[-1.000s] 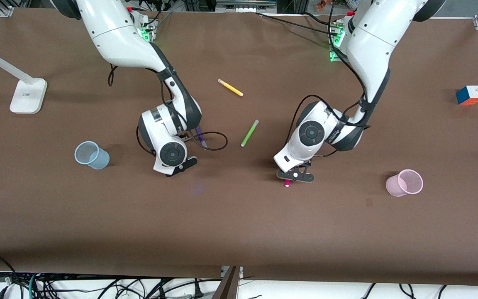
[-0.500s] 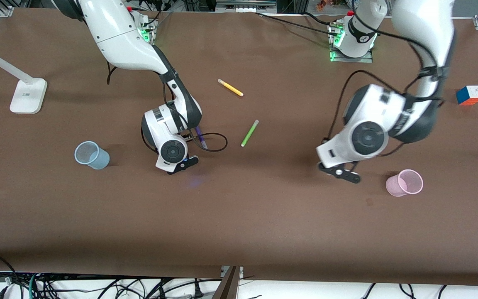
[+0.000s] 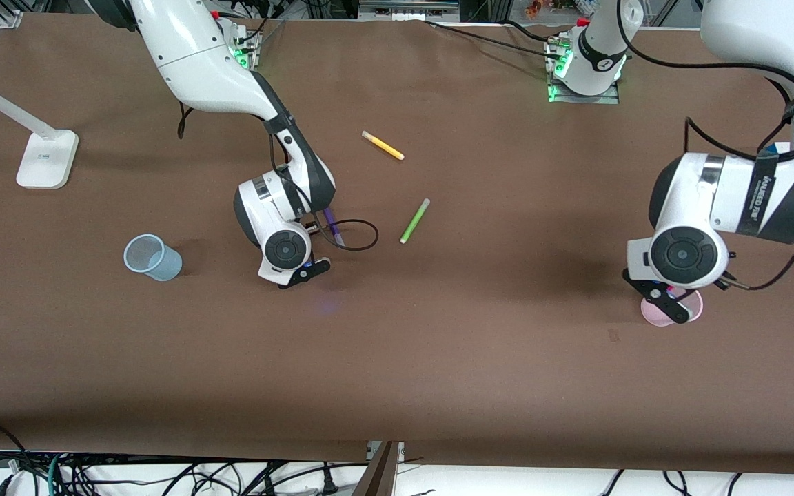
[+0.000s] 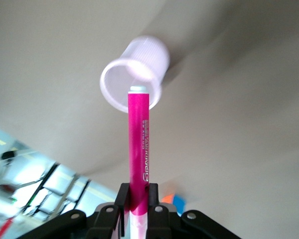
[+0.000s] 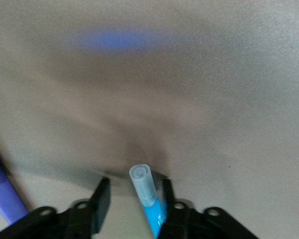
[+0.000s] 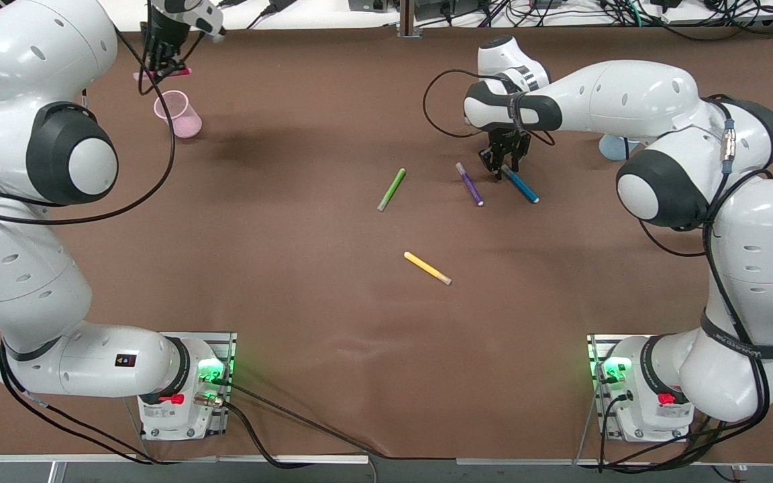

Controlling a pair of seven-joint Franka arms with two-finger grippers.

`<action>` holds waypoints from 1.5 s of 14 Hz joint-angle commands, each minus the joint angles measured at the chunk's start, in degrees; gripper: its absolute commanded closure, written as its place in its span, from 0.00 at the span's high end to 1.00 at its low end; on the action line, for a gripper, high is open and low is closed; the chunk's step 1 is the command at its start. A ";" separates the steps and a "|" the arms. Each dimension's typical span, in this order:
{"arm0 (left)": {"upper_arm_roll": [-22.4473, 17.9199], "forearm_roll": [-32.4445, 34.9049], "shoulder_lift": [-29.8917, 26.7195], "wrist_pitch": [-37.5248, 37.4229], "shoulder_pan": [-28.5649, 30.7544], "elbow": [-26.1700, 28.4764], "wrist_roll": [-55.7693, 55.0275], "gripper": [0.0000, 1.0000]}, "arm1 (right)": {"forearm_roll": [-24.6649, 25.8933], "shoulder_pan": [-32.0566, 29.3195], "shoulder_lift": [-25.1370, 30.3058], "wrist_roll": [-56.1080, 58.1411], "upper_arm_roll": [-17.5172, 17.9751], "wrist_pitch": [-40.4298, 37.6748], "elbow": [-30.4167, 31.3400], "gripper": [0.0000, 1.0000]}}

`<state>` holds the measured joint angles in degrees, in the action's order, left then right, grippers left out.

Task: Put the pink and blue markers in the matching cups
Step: 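Drop the pink marker into the pink cup while the right gripper carries blue marker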

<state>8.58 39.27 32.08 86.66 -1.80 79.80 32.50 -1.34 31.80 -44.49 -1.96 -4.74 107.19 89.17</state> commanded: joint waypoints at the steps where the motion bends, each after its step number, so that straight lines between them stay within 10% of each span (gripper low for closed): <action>1: -1.01 5.00 5.61 -0.35 2.41 -5.35 8.86 0.00 | -0.60 0.28 1.42 0.56 -0.45 1.00 2.32 0.12; 2: -1.37 8.07 6.85 -0.26 2.41 -5.36 10.63 0.00 | -0.60 0.28 1.33 0.56 -0.45 1.18 2.32 0.00; 8: -2.25 11.44 12.22 5.89 2.59 -8.26 11.18 0.00 | -0.51 -0.76 6.32 5.36 -1.24 0.65 0.66 0.00; 16: -2.43 13.45 15.64 6.16 1.10 -8.00 9.34 0.02 | -9.98 -14.99 16.61 47.70 -1.50 -2.86 -1.11 0.00; 17: -2.43 14.25 16.26 6.07 0.49 -7.99 9.25 0.24 | -11.22 -16.23 17.41 52.37 -1.50 -4.26 -1.19 0.00; 19: -2.34 14.34 16.26 5.98 0.30 -7.99 8.98 1.00 | -13.94 -19.48 18.21 61.51 -1.59 -7.77 -2.76 0.00; 21: -2.25 14.08 15.65 5.72 0.22 -8.08 8.98 1.00 | -16.41 -23.60 18.12 70.91 -1.33 -12.07 -5.05 0.00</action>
<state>6.64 51.86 47.32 93.30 -1.14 73.74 41.28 -14.77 12.05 -26.74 60.77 -6.89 99.07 85.95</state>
